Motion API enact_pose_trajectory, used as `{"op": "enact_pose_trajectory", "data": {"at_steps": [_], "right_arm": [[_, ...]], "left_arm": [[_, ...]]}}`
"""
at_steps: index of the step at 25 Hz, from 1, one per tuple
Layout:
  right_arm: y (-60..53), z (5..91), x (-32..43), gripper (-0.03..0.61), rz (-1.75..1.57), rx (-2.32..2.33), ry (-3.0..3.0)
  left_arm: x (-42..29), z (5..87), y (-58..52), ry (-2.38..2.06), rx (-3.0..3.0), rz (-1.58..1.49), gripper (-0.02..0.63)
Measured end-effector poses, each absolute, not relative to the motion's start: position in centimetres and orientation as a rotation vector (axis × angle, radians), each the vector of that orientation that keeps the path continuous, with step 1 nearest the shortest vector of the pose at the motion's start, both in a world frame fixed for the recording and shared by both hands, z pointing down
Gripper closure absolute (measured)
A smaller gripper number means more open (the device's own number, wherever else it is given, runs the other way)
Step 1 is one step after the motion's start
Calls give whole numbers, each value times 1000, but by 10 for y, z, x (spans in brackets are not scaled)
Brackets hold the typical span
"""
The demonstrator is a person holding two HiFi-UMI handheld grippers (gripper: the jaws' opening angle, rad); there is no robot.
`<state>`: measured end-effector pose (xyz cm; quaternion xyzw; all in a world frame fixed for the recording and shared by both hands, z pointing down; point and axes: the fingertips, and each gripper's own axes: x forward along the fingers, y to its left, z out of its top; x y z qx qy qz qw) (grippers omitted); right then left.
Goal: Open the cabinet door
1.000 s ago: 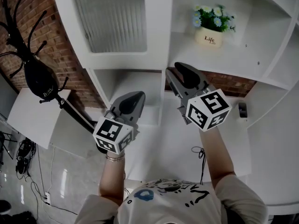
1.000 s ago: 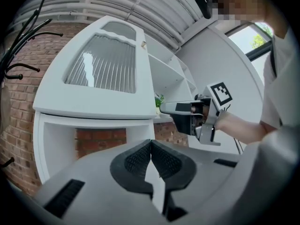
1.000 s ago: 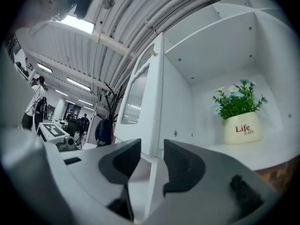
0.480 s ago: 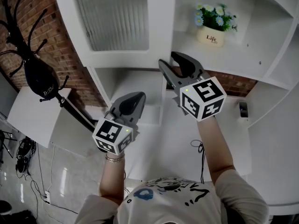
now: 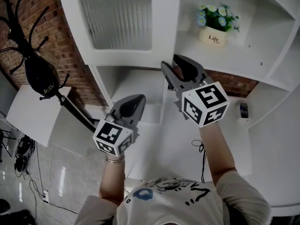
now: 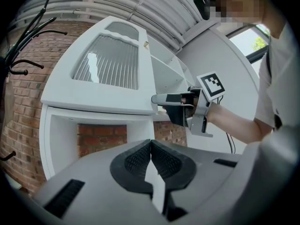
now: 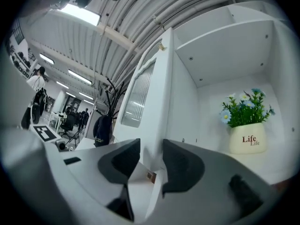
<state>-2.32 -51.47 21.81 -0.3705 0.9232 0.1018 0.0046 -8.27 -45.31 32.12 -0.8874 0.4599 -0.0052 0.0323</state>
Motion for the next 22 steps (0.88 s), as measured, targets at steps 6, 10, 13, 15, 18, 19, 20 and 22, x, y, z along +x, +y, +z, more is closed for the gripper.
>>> {"op": "enact_pose_trajectory", "data": {"at_steps": [6,10,13,15,18,19,20,22], "right_arm": [[-495,215,-22,433,240,-1053,2890],[-478,214,-20,482,214,-971,2897],[-459,213,-23,489,211,-887,2917],[-444,212,-27,492,218,-838,2934],[-425,212,-32,495,222,-776,2947],[-420,211,-34,497,215,-753,2949],[-414,211,-35,499,206,-730,2950],[-404,211,-38,500,196,-687,2953]], "left_arm": [[-78,323,-448,1400,-2743,-17,598],[-74,326,-441,1385,-2749,-26,598],[-74,328,-435,1387,-2755,-33,598],[-73,329,-431,1388,-2755,-36,598],[-73,331,-426,1400,-2757,-41,598],[-73,331,-425,1406,-2757,-40,598],[-73,332,-423,1410,-2758,-39,598],[-73,334,-418,1419,-2757,-40,598]]}}
